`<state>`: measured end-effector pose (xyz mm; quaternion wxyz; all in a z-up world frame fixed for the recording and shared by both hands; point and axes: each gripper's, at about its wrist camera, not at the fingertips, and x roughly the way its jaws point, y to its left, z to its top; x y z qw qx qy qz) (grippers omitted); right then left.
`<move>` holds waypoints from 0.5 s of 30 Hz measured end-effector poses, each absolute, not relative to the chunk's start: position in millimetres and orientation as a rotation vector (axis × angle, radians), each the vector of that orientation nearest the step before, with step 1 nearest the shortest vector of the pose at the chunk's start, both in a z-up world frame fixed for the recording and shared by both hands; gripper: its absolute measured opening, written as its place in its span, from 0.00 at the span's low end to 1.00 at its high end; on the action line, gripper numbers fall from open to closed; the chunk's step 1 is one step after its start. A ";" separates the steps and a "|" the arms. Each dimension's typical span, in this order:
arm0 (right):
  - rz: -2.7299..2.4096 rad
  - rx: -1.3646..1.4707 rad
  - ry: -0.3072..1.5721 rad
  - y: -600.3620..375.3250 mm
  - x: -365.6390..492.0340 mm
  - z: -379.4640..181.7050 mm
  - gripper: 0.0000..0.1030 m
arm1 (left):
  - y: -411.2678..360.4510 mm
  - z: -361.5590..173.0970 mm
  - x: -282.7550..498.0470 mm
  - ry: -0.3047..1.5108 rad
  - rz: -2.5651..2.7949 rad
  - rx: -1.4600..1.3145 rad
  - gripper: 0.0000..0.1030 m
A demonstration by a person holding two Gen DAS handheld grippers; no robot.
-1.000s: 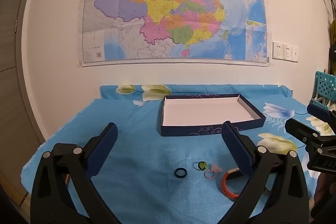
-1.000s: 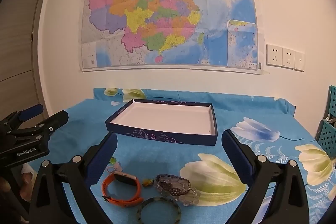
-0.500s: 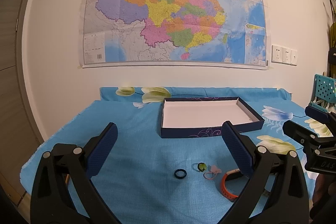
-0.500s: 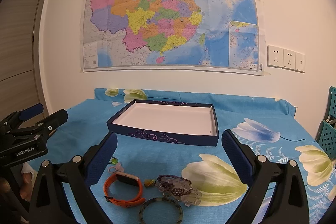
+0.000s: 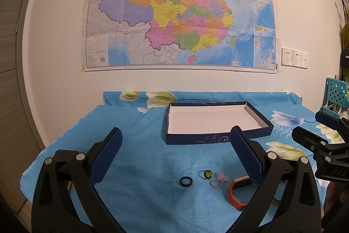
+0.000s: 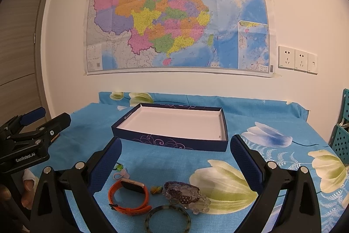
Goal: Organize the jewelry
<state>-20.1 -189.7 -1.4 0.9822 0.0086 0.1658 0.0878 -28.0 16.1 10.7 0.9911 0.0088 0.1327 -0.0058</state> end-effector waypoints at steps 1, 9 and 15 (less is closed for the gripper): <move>0.176 0.015 0.333 -190.4 -19.9 -2.3 0.94 | 16.0 10.6 -28.2 0.265 -0.011 0.018 0.95; 0.181 0.031 0.336 -191.9 -20.0 -1.2 0.94 | 14.0 13.2 -28.8 0.257 -0.013 0.015 0.95; 0.182 0.039 0.339 -192.8 -19.4 -1.2 0.94 | 12.6 14.6 -29.4 0.254 -0.014 0.015 0.95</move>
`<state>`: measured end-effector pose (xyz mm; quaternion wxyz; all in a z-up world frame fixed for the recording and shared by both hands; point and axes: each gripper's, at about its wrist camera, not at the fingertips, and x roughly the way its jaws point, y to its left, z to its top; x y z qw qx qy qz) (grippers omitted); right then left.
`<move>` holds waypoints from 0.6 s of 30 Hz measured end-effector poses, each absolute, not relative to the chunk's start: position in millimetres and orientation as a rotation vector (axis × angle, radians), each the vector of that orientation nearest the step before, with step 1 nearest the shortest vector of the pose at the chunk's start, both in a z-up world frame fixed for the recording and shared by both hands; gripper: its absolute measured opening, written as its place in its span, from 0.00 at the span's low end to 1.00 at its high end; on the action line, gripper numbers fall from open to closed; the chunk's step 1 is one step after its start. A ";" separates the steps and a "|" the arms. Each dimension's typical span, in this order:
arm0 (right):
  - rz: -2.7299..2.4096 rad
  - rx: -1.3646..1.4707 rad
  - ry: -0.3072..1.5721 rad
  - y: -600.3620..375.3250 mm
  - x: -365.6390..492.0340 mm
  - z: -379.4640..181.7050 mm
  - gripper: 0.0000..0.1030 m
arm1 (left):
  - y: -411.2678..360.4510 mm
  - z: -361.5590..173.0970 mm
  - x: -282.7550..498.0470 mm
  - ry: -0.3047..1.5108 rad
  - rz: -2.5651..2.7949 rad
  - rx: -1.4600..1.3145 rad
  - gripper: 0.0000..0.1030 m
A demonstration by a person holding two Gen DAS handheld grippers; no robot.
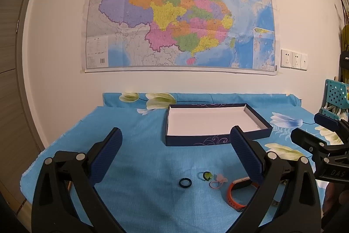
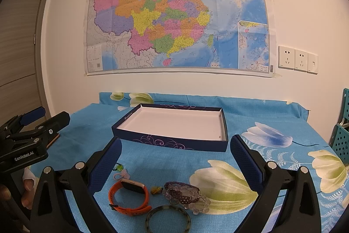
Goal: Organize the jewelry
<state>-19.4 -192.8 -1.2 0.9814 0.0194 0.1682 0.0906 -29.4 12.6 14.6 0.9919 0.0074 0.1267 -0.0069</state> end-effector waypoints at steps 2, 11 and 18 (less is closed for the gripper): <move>0.180 0.039 0.337 -192.4 -19.8 -1.3 0.94 | 12.7 15.0 -29.2 0.254 -0.014 0.012 0.95; 0.182 0.059 0.347 -193.5 -19.6 -0.4 0.94 | 13.0 19.2 -31.4 0.242 -0.019 0.004 0.95; 0.188 0.096 0.355 -195.3 -19.5 -0.1 0.94 | 14.3 19.7 -31.4 0.240 -0.021 0.002 0.95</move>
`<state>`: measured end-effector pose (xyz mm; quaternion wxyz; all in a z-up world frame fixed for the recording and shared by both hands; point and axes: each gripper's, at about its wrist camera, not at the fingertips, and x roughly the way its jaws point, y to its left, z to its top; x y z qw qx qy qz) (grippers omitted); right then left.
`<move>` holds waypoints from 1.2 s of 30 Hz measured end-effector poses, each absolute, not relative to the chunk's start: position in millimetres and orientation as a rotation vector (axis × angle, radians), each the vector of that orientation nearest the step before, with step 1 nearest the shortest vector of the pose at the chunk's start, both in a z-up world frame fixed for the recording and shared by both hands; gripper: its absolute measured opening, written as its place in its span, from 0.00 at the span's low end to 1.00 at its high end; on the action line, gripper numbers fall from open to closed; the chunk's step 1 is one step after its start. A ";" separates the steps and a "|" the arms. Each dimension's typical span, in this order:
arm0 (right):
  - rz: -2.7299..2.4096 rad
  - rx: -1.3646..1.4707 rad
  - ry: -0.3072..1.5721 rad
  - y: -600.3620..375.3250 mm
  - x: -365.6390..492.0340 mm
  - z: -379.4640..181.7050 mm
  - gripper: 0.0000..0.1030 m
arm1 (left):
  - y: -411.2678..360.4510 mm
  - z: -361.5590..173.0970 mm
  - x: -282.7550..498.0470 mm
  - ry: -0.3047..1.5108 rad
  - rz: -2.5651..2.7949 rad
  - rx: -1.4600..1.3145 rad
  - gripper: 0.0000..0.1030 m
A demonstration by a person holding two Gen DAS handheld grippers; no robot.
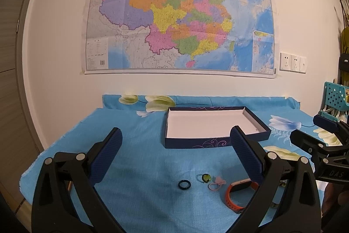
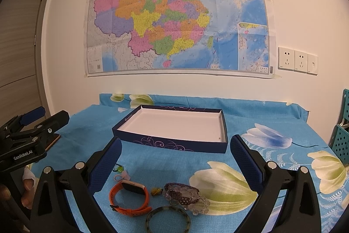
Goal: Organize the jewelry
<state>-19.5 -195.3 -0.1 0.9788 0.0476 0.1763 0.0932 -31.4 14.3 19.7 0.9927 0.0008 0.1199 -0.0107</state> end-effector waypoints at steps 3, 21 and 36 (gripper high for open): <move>0.188 0.088 0.353 -194.9 -19.7 -0.9 0.94 | 14.1 19.9 -31.0 0.241 -0.021 0.002 0.95; 0.172 -0.030 0.354 -195.3 -14.9 -6.7 0.94 | 13.3 12.4 -25.5 0.274 -0.055 0.011 0.95; 0.235 -0.028 0.634 -215.2 3.4 -58.9 0.74 | -22.5 -51.0 6.0 0.554 -0.299 0.106 0.92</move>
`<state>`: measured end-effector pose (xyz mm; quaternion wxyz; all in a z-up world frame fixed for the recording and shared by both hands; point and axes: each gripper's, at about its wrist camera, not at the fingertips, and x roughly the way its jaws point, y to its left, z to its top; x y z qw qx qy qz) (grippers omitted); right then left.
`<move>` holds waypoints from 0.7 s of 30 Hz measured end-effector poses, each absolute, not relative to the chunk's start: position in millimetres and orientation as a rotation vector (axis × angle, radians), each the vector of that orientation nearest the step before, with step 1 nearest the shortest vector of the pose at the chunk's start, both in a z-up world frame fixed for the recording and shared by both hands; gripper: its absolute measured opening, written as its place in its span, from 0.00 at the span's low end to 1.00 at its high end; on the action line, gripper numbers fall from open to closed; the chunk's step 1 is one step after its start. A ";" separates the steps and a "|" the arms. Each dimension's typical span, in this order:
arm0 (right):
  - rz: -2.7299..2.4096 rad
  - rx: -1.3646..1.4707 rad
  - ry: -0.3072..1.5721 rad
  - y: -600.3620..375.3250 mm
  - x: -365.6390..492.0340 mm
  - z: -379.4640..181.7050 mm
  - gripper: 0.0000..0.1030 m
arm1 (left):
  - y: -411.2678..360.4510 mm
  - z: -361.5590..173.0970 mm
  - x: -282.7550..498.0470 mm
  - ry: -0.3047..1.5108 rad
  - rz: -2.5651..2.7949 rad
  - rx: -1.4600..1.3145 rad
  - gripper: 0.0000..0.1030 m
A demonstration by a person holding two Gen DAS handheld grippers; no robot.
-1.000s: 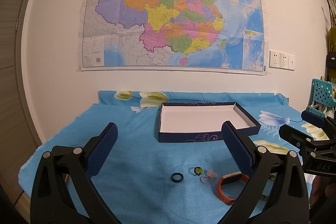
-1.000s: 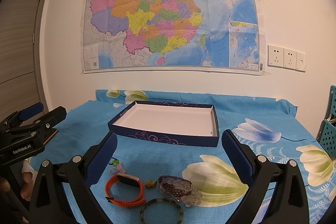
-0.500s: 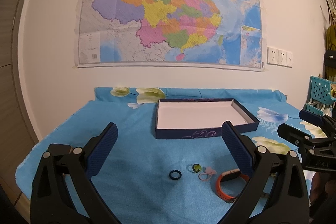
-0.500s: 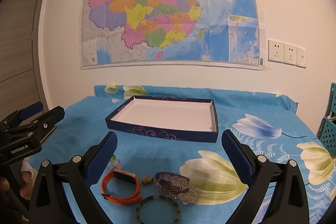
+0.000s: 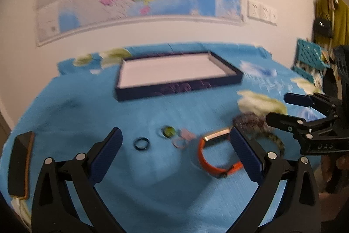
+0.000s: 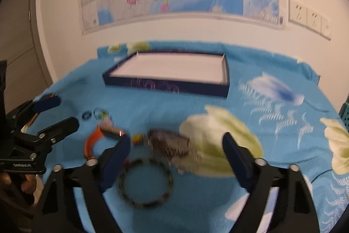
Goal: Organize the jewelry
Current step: 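Grasp the orange-strap watch with the left tool while the right tool grasps the tortoiseshell bangle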
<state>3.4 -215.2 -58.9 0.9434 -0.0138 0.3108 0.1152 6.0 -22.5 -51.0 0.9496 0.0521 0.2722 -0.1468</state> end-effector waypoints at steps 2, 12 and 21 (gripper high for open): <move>0.251 -0.030 0.673 -216.0 2.1 -66.8 0.69 | -27.8 -57.9 7.7 0.574 -0.324 0.113 0.90; 0.349 -0.056 0.780 -209.4 -4.0 -87.4 0.32 | -41.2 -75.3 16.9 0.686 -0.416 0.110 0.59; 0.351 -0.056 0.787 -209.2 1.8 -88.9 0.06 | -43.9 -86.7 28.9 0.781 -0.436 0.096 0.17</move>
